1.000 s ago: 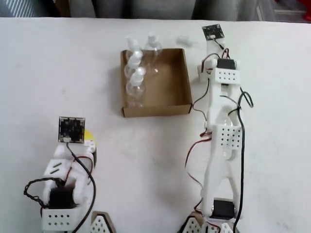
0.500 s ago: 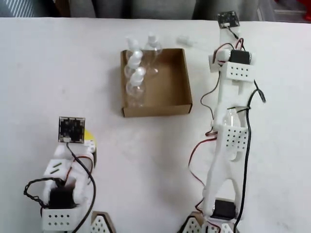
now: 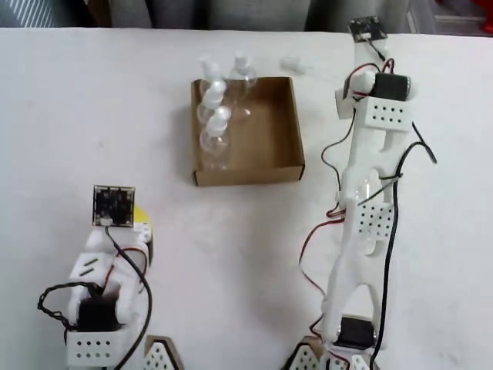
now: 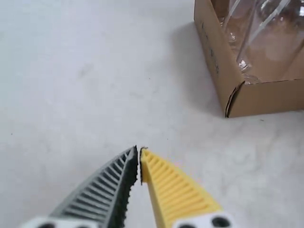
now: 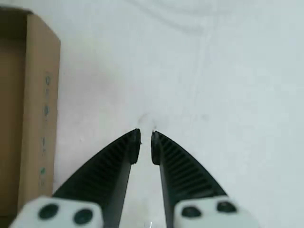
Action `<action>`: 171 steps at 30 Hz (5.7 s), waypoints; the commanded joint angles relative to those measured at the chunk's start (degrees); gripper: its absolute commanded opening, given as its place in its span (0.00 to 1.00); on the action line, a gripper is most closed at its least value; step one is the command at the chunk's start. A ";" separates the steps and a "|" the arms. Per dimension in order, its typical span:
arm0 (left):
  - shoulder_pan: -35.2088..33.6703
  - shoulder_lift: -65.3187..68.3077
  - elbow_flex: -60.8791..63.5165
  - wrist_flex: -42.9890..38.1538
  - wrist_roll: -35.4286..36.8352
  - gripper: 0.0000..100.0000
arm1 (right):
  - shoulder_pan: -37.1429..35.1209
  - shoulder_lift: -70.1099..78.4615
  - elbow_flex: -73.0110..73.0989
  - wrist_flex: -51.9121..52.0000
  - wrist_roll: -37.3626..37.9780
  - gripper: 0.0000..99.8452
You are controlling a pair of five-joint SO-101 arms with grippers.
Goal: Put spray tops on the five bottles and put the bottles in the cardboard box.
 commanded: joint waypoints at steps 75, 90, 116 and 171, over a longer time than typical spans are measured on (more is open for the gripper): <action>-8.13 0.04 -0.09 10.20 0.09 0.02 | 4.62 14.20 -4.75 -38.81 12.31 0.02; -8.40 0.04 -0.09 10.46 0.09 0.02 | 4.88 -1.63 -4.75 -2.24 12.22 0.02; -8.48 0.04 -0.09 10.73 0.09 0.02 | -6.20 -31.43 30.42 5.93 1.67 0.02; -8.57 0.04 -0.09 11.16 0.09 0.02 | -22.64 -24.04 54.15 -6.37 1.58 0.12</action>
